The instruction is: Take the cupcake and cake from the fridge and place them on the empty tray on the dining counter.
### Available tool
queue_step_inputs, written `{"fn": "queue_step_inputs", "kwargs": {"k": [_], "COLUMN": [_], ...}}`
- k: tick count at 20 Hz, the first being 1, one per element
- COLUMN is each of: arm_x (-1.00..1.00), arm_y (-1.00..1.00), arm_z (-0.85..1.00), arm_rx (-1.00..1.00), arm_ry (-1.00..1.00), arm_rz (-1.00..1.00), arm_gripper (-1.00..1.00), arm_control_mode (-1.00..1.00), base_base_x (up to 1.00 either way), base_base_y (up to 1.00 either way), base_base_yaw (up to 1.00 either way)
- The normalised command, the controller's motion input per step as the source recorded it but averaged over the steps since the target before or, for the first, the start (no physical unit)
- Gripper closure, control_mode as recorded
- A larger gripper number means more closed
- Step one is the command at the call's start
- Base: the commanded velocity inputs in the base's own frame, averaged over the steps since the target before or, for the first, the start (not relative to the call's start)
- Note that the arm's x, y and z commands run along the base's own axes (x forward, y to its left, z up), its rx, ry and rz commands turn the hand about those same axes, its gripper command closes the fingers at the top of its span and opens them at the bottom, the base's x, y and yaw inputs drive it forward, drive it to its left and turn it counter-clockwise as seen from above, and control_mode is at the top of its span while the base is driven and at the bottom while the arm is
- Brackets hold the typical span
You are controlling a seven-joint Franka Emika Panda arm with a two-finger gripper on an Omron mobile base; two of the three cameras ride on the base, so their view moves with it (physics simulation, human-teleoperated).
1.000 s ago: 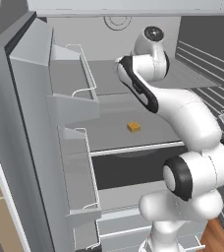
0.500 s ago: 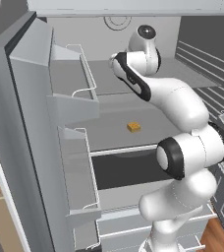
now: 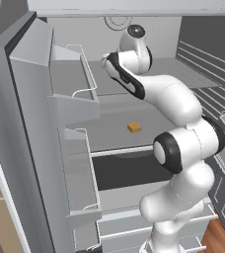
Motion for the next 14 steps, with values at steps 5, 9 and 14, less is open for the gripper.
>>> {"fn": "queue_step_inputs", "kwargs": {"k": [5, 9, 14], "arm_x": [0.00, 0.01, -0.50], "arm_y": [0.00, 0.00, 0.00], "arm_z": [-0.11, -0.07, -0.20], "arm_rx": [0.00, 0.00, 0.00], "arm_ry": [0.00, 0.04, -0.13], "arm_rz": [0.00, 0.00, 0.01], "arm_gripper": [1.00, 1.00, 1.00], "arm_control_mode": [-1.00, -1.00, -1.00], "base_base_x": [0.00, 0.00, 0.00], "base_base_y": [0.00, 0.00, 0.00], "base_base_yaw": [0.00, 0.00, 0.00]}}
